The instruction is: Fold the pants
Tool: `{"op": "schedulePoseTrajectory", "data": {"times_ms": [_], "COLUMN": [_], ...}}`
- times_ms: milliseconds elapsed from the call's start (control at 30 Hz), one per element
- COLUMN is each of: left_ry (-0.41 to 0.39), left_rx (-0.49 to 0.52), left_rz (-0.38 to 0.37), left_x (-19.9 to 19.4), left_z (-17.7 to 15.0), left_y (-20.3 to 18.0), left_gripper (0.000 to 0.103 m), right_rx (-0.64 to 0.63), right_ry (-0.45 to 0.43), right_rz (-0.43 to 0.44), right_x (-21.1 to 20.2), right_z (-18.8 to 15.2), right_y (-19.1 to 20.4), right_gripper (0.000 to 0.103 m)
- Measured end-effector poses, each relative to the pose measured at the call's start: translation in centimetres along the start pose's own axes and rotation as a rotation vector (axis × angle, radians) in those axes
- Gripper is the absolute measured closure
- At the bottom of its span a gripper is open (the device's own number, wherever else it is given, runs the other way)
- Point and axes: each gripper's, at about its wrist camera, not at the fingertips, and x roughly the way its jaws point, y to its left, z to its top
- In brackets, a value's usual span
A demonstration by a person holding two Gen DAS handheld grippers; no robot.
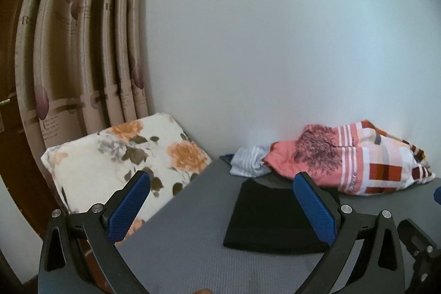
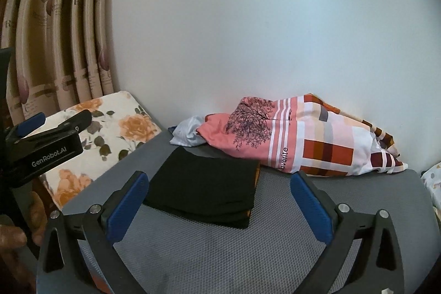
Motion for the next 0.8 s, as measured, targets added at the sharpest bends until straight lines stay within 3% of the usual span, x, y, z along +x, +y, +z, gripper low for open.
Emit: {"op": "schedulePoseTrajectory", "data": {"times_ms": [367,600,800], "left_ry": [-0.058,-0.133,-0.135], "left_rx": [0.024,0.074,0.074], "left_rz": [-0.047,-0.019,-0.021], "left_x": [-5.0,-7.6,-8.6], "left_z": [1.5,1.3,1.4], "left_y": [0.6,-0.2,-0.3], "left_gripper": [0.0,0.0,0.0], "right_rx": [-0.003,0.006,0.008], "right_ry": [-0.03,-0.035,-0.044], "right_rz": [0.027,0.031,0.032], "right_x": [-3.2,-4.3,-5.4], "right_z": [0.5,0.3,0.5], "right_y": [0.8,0.9,0.9], "right_gripper": [0.001,0.001,0.001]}}
